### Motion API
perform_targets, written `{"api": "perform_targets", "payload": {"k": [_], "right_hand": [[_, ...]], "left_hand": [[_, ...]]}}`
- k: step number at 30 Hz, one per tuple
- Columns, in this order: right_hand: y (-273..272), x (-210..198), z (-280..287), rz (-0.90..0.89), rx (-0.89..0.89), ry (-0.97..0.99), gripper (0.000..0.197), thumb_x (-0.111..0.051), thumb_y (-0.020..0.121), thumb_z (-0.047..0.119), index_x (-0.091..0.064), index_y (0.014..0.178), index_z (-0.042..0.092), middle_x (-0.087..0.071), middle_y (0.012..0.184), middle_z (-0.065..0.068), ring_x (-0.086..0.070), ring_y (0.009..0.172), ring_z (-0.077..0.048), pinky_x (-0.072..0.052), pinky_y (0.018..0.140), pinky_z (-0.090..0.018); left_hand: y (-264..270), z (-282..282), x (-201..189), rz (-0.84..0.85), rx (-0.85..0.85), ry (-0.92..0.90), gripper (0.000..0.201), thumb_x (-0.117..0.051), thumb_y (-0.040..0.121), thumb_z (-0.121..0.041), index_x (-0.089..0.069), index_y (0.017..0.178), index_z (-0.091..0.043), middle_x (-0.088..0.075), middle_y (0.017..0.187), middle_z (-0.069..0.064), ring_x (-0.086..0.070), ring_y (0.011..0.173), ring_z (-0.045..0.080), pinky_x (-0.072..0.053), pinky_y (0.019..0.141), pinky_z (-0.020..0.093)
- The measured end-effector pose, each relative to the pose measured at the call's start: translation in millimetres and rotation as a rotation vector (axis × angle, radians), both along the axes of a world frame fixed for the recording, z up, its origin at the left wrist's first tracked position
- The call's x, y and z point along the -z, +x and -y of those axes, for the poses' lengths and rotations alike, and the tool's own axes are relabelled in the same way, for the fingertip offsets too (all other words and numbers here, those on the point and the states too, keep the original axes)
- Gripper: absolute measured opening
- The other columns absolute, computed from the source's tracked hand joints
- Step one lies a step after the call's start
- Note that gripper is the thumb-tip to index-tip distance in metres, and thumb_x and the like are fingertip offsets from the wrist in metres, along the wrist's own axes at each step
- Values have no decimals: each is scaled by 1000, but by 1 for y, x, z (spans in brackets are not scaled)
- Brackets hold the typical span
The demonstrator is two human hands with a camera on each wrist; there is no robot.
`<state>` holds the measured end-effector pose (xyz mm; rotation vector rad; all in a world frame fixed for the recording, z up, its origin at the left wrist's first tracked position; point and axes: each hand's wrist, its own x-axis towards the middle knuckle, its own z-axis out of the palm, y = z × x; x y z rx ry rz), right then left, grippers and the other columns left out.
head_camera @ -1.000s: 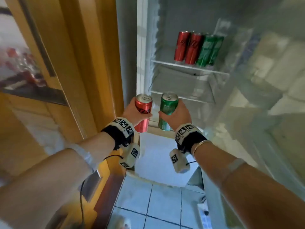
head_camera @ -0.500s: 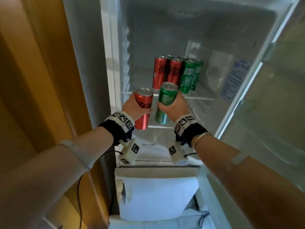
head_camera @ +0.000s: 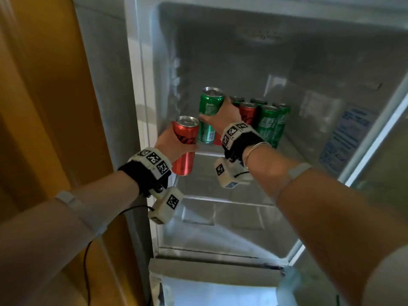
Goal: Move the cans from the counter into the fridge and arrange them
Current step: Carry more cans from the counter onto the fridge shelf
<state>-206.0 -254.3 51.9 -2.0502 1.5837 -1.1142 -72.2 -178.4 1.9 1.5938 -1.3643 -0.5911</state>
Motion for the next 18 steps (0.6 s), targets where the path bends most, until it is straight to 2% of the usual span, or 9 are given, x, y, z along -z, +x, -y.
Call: {"api": "perform_targets", "payload": {"k": [4, 8, 11, 15, 18], "right_hand": [[18, 4, 23, -33, -33, 62, 76, -79, 70, 41, -42, 128, 8, -60, 122, -10, -60, 111, -25, -47, 89, -31], [27, 10, 41, 10, -82, 136, 70, -76, 75, 34, -40, 129, 8, -60, 121, -11, -61, 109, -26, -45, 81, -26], [35, 12, 51, 49, -100, 177, 65, -75, 77, 28, -40, 128, 8, -59, 123, -12, -60, 110, -28, -46, 82, -28], [40, 13, 60, 91, -117, 223, 67, -76, 76, 25, -37, 128, 9, -59, 122, -9, -60, 110, -25, -41, 78, -24], [44, 12, 62, 79, -129, 259, 67, -74, 79, 26, -32, 129, 10, -57, 123, -9, -59, 111, -26, -41, 80, -27]], "left_hand": [[0, 7, 1, -27, -22, -3, 73, -83, 63, -14, -44, 125, -13, -62, 119, 7, -60, 109, 25, -47, 99, 40], [1, 11, 2, -43, -30, -10, 70, -82, 64, -12, -45, 123, -15, -62, 118, 5, -59, 108, 23, -47, 99, 40], [2, 14, 3, -45, -28, -10, 71, -83, 62, -13, -46, 122, -17, -62, 116, 3, -60, 106, 20, -48, 98, 39], [2, 17, 4, -6, -33, -3, 73, -84, 60, -16, -46, 123, -17, -63, 115, 2, -61, 105, 21, -48, 98, 40], [3, 18, 4, -6, -39, 4, 72, -84, 60, -15, -46, 122, -17, -63, 114, 1, -61, 103, 20, -49, 95, 36]]}}
